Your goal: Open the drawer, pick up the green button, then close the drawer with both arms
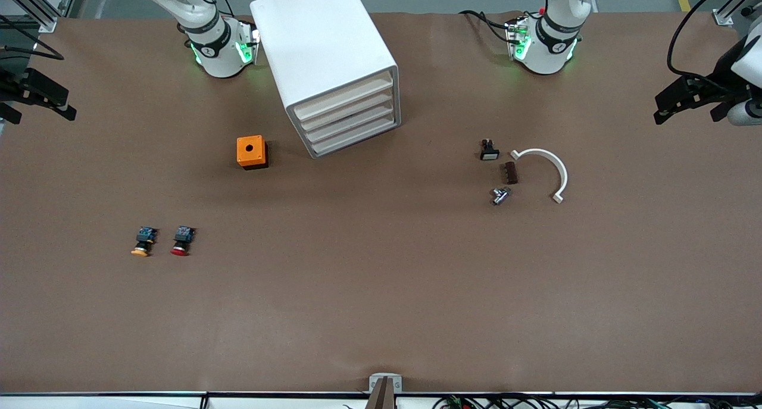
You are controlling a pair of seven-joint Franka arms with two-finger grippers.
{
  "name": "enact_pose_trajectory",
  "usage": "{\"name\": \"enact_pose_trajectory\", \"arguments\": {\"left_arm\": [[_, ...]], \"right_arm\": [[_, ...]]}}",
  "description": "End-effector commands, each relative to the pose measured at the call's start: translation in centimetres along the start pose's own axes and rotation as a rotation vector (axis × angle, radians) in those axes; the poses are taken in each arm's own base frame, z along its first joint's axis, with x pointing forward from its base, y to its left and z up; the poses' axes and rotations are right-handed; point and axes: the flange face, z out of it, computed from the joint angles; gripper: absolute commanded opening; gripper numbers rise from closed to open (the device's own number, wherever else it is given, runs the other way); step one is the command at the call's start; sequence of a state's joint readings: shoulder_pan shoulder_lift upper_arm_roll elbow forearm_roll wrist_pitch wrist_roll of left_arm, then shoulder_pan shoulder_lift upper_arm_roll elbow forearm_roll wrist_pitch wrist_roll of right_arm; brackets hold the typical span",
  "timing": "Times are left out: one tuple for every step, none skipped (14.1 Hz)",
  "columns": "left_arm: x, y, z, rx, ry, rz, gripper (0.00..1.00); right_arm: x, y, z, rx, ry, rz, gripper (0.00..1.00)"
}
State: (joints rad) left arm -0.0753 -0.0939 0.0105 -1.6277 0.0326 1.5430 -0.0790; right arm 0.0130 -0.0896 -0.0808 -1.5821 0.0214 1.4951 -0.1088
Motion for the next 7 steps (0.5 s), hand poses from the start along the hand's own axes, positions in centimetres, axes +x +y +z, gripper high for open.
{"name": "enact_pose_trajectory", "arguments": {"left_arm": [[0.3,-0.3,-0.5,0.022,0.0,0.007,1.0],[0.3,-0.4,-0.6,0.022,0.001,0.005,1.0],[0.5,-0.4,-0.3,0.023,-0.003,0.004,1.0],[1.2,-0.5,0.1,0.038,-0.008,0.008,1.0],[1.8,-0.5,0.5,0.064,-0.017,0.013,1.0],[1.9,-0.1,0.7,0.067,-0.022,0.019,1.0],[2.5,0.5,2.0,0.07,-0.046,0.042,1.0]], "right_arm": [[-0.7,-0.1,-0.3,-0.011,0.011,-0.009,1.0],[-0.6,-0.1,-0.3,-0.01,0.01,-0.009,1.0],[-0.6,-0.1,-0.2,-0.009,0.007,-0.007,1.0],[-0.7,-0.1,-0.3,-0.009,0.008,-0.009,1.0],[-0.7,-0.1,-0.2,-0.009,0.005,-0.009,1.0],[-0.7,-0.1,-0.2,-0.009,0.005,-0.007,1.0],[-0.7,-0.1,-0.2,-0.009,0.005,-0.007,1.0]]}}
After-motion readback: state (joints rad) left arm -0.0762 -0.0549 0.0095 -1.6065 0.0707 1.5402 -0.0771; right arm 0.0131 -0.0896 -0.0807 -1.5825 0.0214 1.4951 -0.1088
